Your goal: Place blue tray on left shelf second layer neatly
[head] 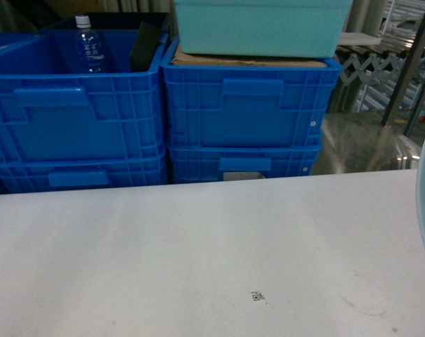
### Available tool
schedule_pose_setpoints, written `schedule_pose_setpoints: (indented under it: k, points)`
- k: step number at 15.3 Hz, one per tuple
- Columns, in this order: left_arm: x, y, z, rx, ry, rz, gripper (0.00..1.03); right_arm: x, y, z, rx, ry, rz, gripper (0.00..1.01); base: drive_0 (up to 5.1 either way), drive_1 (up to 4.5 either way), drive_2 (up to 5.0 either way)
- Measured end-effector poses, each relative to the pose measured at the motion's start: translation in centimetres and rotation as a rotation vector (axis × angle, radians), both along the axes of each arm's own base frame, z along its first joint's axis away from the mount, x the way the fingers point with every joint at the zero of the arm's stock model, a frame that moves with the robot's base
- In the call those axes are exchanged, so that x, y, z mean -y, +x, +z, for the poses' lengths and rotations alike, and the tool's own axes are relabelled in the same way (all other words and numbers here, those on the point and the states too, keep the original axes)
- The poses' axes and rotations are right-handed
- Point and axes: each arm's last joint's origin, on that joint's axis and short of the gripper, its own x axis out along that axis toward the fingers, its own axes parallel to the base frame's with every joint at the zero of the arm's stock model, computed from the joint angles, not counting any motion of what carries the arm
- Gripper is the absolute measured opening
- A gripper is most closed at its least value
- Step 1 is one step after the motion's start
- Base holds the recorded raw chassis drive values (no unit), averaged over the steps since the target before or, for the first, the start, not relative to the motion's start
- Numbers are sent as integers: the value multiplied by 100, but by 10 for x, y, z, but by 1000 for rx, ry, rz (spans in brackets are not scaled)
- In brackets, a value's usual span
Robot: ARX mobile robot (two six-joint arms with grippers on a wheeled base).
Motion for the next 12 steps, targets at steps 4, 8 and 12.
schedule_pose_setpoints:
  k: [4, 8, 12]
  points:
    - [0, 0, 0, 0, 0, 0, 98, 0, 0, 0, 0, 0, 0, 2, -207, -207, -207]
    - [0, 0, 0, 0, 0, -1, 98, 0, 0, 0, -1, 0, -1, 2, -164, -164, -164]
    - [0, 0, 0, 0, 0, -1, 98, 0, 0, 0, -1, 0, -1, 2, -161, -161, -161]
